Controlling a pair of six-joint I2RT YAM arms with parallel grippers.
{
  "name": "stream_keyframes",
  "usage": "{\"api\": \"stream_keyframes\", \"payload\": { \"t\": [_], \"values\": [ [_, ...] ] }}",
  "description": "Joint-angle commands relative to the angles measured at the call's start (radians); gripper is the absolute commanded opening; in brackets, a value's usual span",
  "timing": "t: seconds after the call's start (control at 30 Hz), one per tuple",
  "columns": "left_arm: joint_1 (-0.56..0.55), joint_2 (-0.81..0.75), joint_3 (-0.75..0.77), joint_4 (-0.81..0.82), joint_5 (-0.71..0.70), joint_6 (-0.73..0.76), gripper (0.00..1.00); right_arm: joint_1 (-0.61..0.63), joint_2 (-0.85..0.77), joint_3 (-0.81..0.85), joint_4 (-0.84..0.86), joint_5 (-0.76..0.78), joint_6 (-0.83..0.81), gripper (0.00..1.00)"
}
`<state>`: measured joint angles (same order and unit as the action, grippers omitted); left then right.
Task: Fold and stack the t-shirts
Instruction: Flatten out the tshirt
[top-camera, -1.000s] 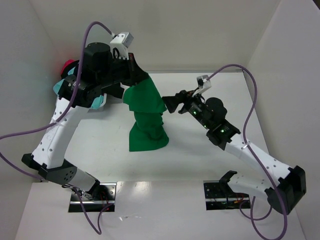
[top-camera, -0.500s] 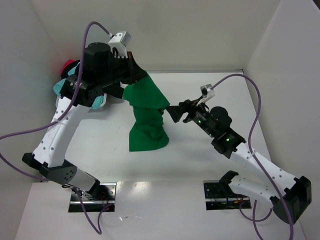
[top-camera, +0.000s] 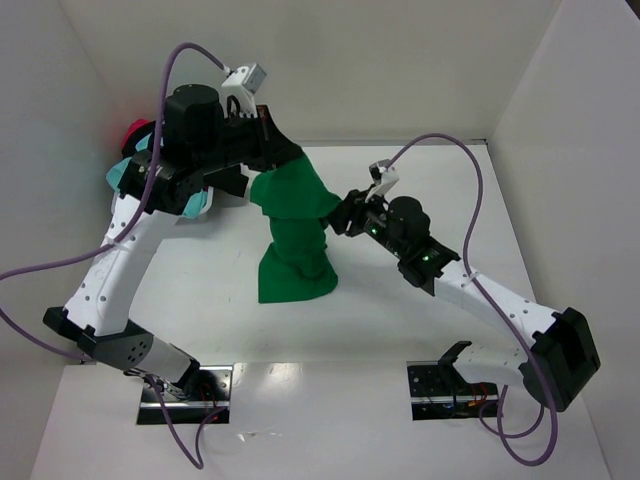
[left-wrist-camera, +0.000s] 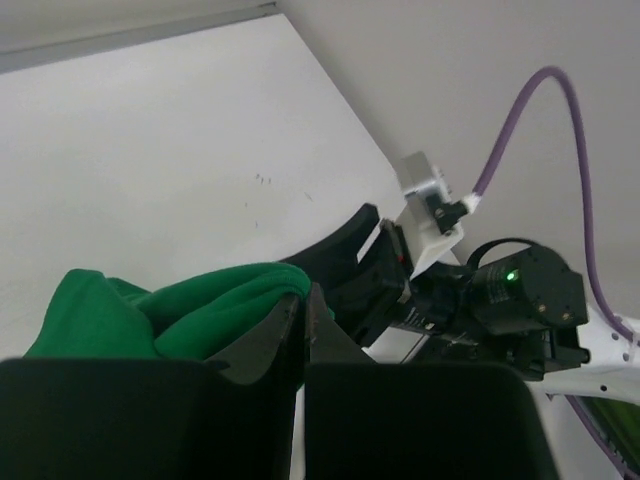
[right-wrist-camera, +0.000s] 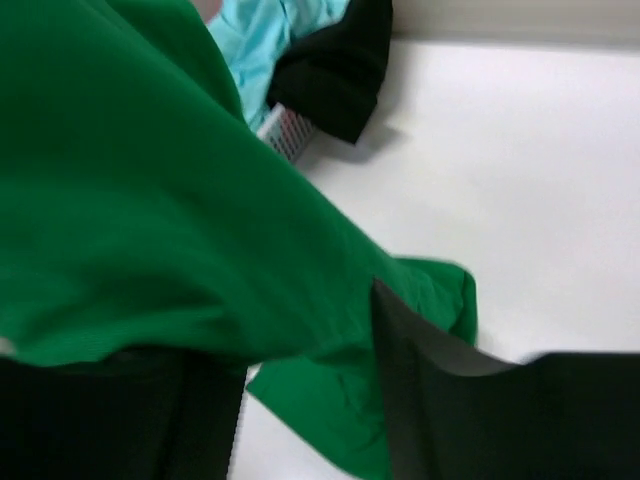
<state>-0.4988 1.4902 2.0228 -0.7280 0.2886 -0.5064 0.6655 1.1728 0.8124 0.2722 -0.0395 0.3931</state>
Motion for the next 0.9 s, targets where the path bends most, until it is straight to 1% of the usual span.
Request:
{"api": "stream_keyframes", "payload": {
  "t": [0.0,0.07,0.1,0.23,0.33,0.4,0.43,0.47,0.5,0.57,0.6,0.63,0.73,0.77,0.8,0.87],
  "values": [
    [0.005,-0.031,-0.051,0.052,0.064,-0.037,0.03,0.009,0.010,0.102,0.134,0.016,-0.031,0.48],
    [0.005,-0.059,-0.103,0.071,0.073,-0.049,0.03,0.009,0.019,0.131,0.145,0.016,-0.031,0.38],
    [0.005,-0.070,-0.163,0.085,0.083,-0.063,0.03,0.009,0.019,0.143,0.145,0.016,-0.040,0.26],
    [0.005,-0.104,-0.271,0.130,0.092,-0.073,0.03,0.019,0.040,0.218,0.127,0.016,-0.049,0.00],
    [0.005,-0.113,-0.295,0.130,0.092,-0.073,0.03,0.019,0.041,0.243,0.116,0.016,-0.049,0.00],
    [0.014,-0.122,-0.308,0.130,0.092,-0.073,0.06,0.019,0.041,0.263,0.095,0.027,-0.062,0.00],
    [0.014,-0.122,-0.320,0.140,0.092,-0.073,0.06,0.019,0.041,0.277,0.094,0.027,-0.062,0.00],
    [0.014,-0.122,-0.320,0.141,0.092,-0.073,0.10,0.019,0.041,0.298,0.079,0.027,-0.062,0.00],
    [0.014,-0.133,-0.335,0.141,0.092,-0.073,0.27,0.019,0.041,0.310,0.059,0.027,-0.071,0.00],
    [0.014,-0.142,-0.378,0.154,0.083,-0.084,0.40,0.019,0.031,0.330,0.050,0.017,-0.071,0.00],
    [0.014,-0.154,-0.394,0.166,0.083,-0.084,0.48,0.019,0.031,0.341,0.041,0.016,-0.071,0.00],
    [0.014,-0.154,-0.409,0.179,0.074,-0.096,0.65,0.019,0.021,0.341,0.041,0.016,-0.071,0.00],
    [0.014,-0.189,-0.475,0.208,0.093,-0.135,0.86,0.019,0.021,0.352,0.018,0.016,-0.071,0.00],
    [0.014,-0.218,-0.496,0.223,0.104,-0.145,0.96,0.019,0.021,0.363,0.018,0.016,-0.071,0.00],
    [0.014,-0.240,-0.566,0.248,0.119,-0.176,0.99,0.019,0.021,0.363,0.004,0.016,-0.071,0.00],
    [0.014,-0.319,-0.666,0.367,0.155,-0.225,0.99,0.019,0.021,0.363,0.004,0.016,-0.071,0.00]
  ]
}}
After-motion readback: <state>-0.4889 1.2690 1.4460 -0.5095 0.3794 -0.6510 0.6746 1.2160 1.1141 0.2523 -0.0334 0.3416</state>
